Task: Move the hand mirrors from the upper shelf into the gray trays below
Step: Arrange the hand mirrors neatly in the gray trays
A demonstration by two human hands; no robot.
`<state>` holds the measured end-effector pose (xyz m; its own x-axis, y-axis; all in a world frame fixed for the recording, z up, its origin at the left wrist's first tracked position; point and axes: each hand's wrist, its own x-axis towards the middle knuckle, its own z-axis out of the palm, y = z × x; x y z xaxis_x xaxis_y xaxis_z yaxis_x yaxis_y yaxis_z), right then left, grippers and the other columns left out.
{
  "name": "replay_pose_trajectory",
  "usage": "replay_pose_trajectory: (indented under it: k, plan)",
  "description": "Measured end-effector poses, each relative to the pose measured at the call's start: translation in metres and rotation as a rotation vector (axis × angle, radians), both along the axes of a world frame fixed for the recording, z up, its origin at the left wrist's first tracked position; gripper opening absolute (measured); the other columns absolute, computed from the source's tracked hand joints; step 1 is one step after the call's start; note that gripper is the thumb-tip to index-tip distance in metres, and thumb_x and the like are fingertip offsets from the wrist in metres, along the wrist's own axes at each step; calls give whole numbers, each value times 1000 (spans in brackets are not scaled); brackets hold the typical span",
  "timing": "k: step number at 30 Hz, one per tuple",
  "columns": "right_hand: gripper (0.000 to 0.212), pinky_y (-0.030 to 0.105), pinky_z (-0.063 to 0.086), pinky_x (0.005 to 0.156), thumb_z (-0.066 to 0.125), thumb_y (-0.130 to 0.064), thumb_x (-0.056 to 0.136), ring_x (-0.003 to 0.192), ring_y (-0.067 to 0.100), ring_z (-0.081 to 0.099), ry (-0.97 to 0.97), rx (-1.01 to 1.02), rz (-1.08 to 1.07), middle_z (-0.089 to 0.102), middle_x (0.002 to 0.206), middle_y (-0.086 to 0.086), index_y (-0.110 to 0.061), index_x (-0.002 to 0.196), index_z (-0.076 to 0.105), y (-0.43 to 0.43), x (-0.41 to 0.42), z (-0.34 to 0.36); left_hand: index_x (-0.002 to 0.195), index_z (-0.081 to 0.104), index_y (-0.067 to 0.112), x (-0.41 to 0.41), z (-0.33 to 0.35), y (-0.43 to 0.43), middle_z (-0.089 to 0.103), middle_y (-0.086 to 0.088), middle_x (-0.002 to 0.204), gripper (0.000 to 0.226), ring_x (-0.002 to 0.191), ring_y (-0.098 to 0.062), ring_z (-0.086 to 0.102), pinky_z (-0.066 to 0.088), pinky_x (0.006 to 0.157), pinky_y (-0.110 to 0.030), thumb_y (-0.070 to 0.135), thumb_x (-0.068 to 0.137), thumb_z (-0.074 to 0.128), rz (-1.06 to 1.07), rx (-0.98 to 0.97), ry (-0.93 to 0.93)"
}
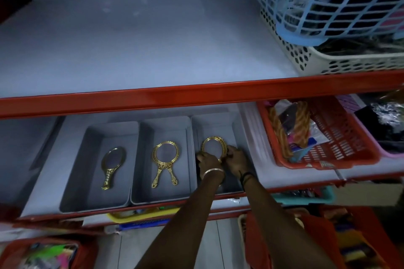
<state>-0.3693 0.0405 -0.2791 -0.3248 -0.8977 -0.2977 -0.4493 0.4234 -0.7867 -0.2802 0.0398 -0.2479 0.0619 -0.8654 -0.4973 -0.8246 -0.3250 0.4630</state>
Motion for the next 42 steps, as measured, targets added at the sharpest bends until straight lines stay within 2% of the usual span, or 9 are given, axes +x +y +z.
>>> replay_pose_trajectory:
  k: [5, 10, 14, 17, 21, 25, 29, 35, 42]
  plan:
    - [32, 22, 46, 81, 50, 5, 81, 99, 25, 65, 0, -15, -52, 73, 106, 14, -5, 103, 71, -3, -1, -5, 139, 29, -5, -3, -2, -7, 35, -23, 140, 54, 116, -36, 55, 48, 95, -38, 8, 92, 51, 66, -13, 135]
    - [32, 25, 49, 86, 52, 3, 83, 102, 27, 66, -14, -20, -95, 73, 107, 14, -6, 107, 70, -3, -2, -7, 135, 41, -1, 0, -10, -9, 44, -22, 138, 51, 124, -33, 48, 43, 102, -37, 13, 88, 57, 105, -89, 204]
    - [34, 34, 52, 95, 52, 4, 85, 106, 28, 65, -22, -23, -134, 72, 111, 15, -7, 112, 68, -3, -2, -8, 133, 44, 0, 1, -13, -7, 49, -22, 135, 49, 122, -32, 49, 43, 102, -34, 11, 88, 58, 137, -112, 218]
    - [33, 34, 53, 93, 52, 6, 84, 104, 29, 66, -15, -32, -138, 72, 109, 16, -5, 111, 69, -3, -2, -7, 131, 46, -1, 0, -14, -6, 50, -22, 134, 45, 123, -32, 47, 41, 103, -32, 6, 88, 55, 142, -125, 223]
    - [32, 28, 50, 86, 50, 7, 84, 100, 30, 67, -22, -38, -155, 73, 104, 18, -3, 107, 70, -2, -1, -4, 130, 48, -2, 1, -15, -5, 51, -22, 133, 43, 122, -31, 48, 41, 102, -31, 5, 88, 54, 156, -134, 228]
    - [35, 31, 52, 90, 49, 9, 85, 102, 29, 66, -63, -40, -173, 72, 107, 17, -4, 110, 69, -1, 0, -4, 126, 52, -2, 1, -17, -4, 55, -21, 130, 38, 120, -30, 50, 40, 101, -27, 5, 88, 52, 150, -147, 231]
    - [34, 44, 53, 95, 51, 8, 85, 104, 31, 65, -121, -26, -196, 72, 107, 17, -5, 111, 68, -1, -1, -9, 122, 55, -3, 1, -18, -3, 57, -21, 128, 34, 120, -30, 50, 39, 101, -27, 5, 89, 51, 164, -157, 239]
    - [32, 48, 53, 94, 54, 4, 85, 103, 32, 66, -173, -2, -243, 72, 109, 18, -5, 112, 68, -3, 0, -16, 114, 61, -2, 1, -22, -3, 63, -18, 122, 28, 118, -30, 52, 38, 103, -27, 7, 89, 51, 155, -169, 223]
    - [29, 47, 54, 93, 53, 4, 86, 102, 32, 66, -161, -13, -306, 72, 106, 19, -4, 109, 69, -3, 4, -17, 116, 60, -3, 0, -20, -6, 59, -21, 125, 30, 115, -30, 55, 44, 98, -30, 7, 89, 52, 152, -175, 218]
